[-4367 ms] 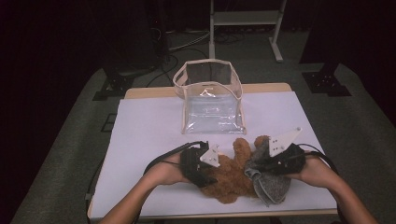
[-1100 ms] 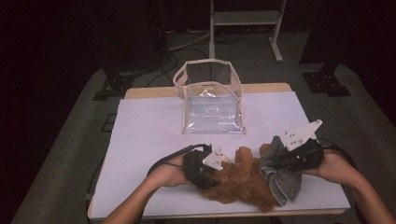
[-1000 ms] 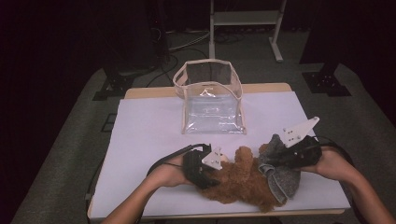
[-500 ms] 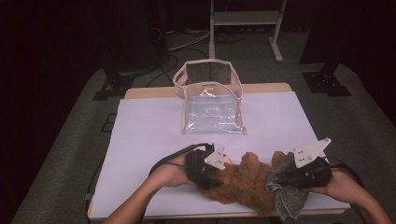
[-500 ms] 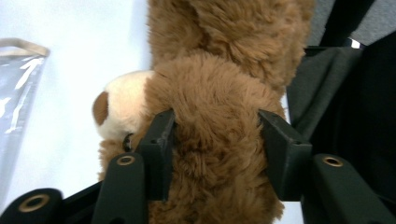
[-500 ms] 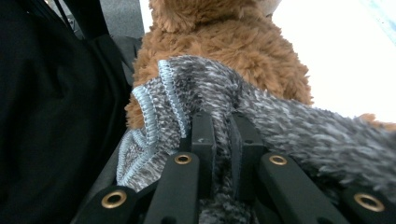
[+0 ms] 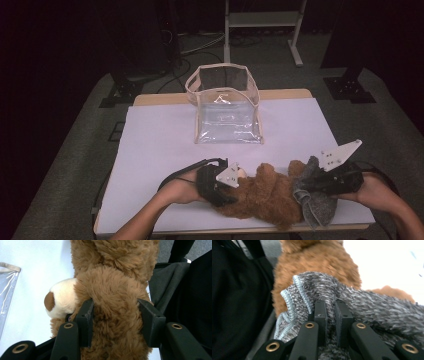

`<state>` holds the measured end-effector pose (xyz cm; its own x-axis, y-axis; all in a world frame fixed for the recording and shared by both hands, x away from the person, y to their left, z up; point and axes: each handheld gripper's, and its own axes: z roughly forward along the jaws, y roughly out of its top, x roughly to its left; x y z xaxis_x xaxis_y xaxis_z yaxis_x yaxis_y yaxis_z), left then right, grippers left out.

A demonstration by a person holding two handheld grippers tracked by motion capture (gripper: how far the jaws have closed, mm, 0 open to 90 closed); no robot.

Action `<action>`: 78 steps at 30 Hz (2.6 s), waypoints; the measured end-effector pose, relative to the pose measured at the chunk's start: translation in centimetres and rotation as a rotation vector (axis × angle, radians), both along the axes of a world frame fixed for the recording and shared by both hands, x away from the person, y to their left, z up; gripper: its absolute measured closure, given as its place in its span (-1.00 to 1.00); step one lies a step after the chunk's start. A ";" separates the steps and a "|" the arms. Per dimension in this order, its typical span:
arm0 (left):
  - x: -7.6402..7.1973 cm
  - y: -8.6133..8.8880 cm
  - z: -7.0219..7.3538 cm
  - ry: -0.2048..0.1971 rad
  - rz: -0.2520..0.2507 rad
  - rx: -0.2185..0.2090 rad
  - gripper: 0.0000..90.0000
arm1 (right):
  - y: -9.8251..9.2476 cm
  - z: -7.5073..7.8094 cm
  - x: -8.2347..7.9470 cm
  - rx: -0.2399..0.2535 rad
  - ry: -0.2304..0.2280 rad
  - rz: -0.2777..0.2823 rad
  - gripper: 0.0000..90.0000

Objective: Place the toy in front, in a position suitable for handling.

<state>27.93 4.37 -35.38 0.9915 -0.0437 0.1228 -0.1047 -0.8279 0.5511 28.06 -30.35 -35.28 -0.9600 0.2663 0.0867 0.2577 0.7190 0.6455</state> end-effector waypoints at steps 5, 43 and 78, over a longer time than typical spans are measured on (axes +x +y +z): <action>0.0 -0.2 0.0 0.005 -0.004 0.011 0.12 | 0.3 0.9 1.1 0.030 -0.019 -0.006 0.80; 1.2 -0.5 0.3 0.031 0.016 -0.003 0.13 | 5.1 2.3 1.1 0.048 -0.076 0.110 0.79; 1.5 -0.7 0.4 0.033 0.022 -0.017 0.13 | 10.7 4.3 1.5 0.064 -0.139 0.165 0.78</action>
